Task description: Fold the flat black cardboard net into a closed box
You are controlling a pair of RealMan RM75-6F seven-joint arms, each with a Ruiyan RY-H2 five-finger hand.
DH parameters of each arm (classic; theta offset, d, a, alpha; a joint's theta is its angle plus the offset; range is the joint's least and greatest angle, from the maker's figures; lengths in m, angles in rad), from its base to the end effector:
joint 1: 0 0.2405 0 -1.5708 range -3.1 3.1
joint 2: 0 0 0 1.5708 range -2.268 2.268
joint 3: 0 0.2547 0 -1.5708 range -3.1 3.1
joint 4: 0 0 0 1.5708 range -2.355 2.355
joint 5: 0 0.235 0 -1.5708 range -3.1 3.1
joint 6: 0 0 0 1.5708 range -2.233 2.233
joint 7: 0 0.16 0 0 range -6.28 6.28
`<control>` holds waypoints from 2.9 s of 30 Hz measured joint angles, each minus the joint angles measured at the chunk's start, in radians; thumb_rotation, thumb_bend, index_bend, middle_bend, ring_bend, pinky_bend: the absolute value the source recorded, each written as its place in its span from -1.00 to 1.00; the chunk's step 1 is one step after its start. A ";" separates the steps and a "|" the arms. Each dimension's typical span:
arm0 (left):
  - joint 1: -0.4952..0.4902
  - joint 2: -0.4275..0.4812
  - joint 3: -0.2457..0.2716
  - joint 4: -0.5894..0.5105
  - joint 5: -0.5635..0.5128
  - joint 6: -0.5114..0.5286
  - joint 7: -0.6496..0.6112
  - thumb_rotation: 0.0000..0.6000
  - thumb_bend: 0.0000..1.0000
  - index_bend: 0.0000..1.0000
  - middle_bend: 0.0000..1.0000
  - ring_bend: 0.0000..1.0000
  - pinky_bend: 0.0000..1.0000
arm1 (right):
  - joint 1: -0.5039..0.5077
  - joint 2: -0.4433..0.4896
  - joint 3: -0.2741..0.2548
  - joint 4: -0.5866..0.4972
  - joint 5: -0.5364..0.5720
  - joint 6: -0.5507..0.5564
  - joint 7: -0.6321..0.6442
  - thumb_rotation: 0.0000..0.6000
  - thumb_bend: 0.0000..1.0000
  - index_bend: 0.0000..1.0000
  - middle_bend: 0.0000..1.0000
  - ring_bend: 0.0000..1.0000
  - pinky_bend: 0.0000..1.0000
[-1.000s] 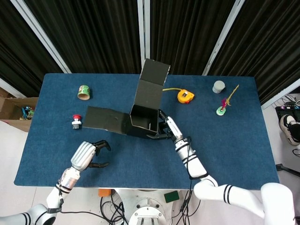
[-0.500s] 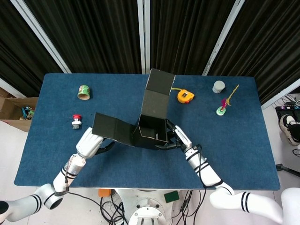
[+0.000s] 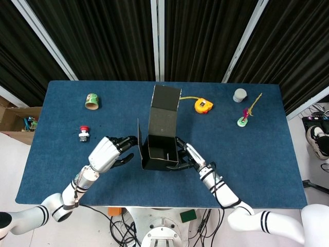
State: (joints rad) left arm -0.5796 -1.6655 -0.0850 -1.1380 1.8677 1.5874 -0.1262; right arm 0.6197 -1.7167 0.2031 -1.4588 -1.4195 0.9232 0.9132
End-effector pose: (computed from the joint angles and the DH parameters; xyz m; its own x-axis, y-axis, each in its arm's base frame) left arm -0.1466 0.3015 -0.0045 0.1438 -0.1657 0.9756 0.6388 -0.7374 -0.2194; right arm -0.1053 -0.3080 -0.0967 -0.6279 -0.5998 0.4960 -0.6579 0.0687 -0.7499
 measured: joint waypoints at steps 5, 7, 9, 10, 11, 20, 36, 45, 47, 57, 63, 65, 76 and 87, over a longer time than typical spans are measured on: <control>-0.016 0.009 0.011 0.011 0.016 -0.003 0.013 1.00 -0.44 -0.34 -0.29 0.38 0.95 | 0.009 -0.006 -0.005 0.018 0.000 -0.003 -0.019 1.00 -0.42 -0.16 -0.12 0.62 1.00; -0.021 0.012 0.016 0.014 0.023 -0.001 0.019 1.00 -0.44 -0.34 -0.31 0.38 0.96 | 0.013 -0.008 -0.006 0.023 0.003 -0.006 -0.028 1.00 -0.42 -0.16 -0.12 0.62 1.00; -0.027 0.014 0.022 0.018 0.032 0.001 0.026 1.00 -0.44 -0.35 -0.35 0.38 0.96 | 0.017 -0.010 -0.008 0.028 0.006 -0.010 -0.035 1.00 -0.42 -0.16 -0.12 0.62 1.00; -0.030 0.015 0.024 0.019 0.035 0.001 0.031 1.00 -0.44 -0.36 -0.36 0.38 0.96 | 0.019 -0.014 -0.010 0.032 0.007 -0.013 -0.039 1.00 -0.42 -0.16 -0.12 0.62 1.00; -0.033 0.015 0.026 0.021 0.038 0.001 0.035 1.00 -0.44 -0.38 -0.37 0.38 0.96 | 0.022 -0.017 -0.011 0.035 0.007 -0.015 -0.042 1.00 -0.42 -0.16 -0.12 0.62 1.00; -0.059 0.010 0.055 0.039 0.053 -0.022 0.050 1.00 -0.44 -0.48 -0.47 0.38 0.98 | 0.037 -0.038 -0.021 0.061 0.007 -0.025 -0.057 1.00 -0.42 -0.16 -0.12 0.62 1.00; -0.087 -0.010 0.104 0.078 0.062 -0.071 0.055 1.00 -0.44 -0.49 -0.51 0.38 0.99 | 0.050 -0.062 -0.036 0.112 0.006 -0.032 -0.091 1.00 -0.41 -0.16 -0.12 0.62 1.00; -0.108 -0.038 0.140 0.142 0.070 -0.114 0.038 1.00 -0.44 -0.46 -0.48 0.38 0.99 | 0.061 -0.089 -0.041 0.165 0.007 -0.036 -0.135 1.00 -0.41 -0.16 -0.12 0.62 1.00; -0.111 -0.047 0.145 0.163 0.073 -0.118 0.038 1.00 -0.44 -0.46 -0.47 0.38 1.00 | 0.065 -0.098 -0.043 0.182 0.007 -0.039 -0.143 1.00 -0.41 -0.16 -0.12 0.62 1.00; -0.117 -0.121 0.199 0.314 0.085 -0.144 0.030 1.00 -0.45 -0.39 -0.39 0.38 0.99 | 0.075 -0.143 -0.065 0.286 -0.020 -0.032 -0.162 1.00 -0.39 -0.16 -0.13 0.62 1.00; -0.113 -0.148 0.224 0.343 0.082 -0.157 0.022 1.00 -0.45 -0.34 -0.34 0.38 0.99 | 0.077 -0.162 -0.085 0.330 -0.055 -0.004 -0.160 1.00 -0.39 -0.16 -0.14 0.62 1.00; -0.114 -0.151 0.226 0.346 0.079 -0.162 0.024 1.00 -0.46 -0.34 -0.34 0.38 0.99 | 0.076 -0.165 -0.091 0.341 -0.064 0.003 -0.154 1.00 -0.39 -0.16 -0.14 0.62 1.00; -0.143 -0.131 0.231 0.304 0.067 -0.242 0.130 1.00 -0.48 -0.25 -0.28 0.40 0.99 | 0.073 -0.168 -0.115 0.358 -0.094 0.033 -0.115 1.00 -0.38 -0.16 -0.14 0.62 1.00; -0.157 -0.130 0.233 0.317 0.084 -0.207 0.195 1.00 -0.48 0.24 0.21 0.46 0.99 | 0.068 -0.172 -0.118 0.351 -0.102 0.061 -0.093 1.00 -0.38 -0.16 -0.14 0.62 1.00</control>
State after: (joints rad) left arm -0.7369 -1.7958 0.1480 -0.8213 1.9516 1.3804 0.0683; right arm 0.6877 -1.8888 0.0847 -1.1082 -1.5219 0.9845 0.8199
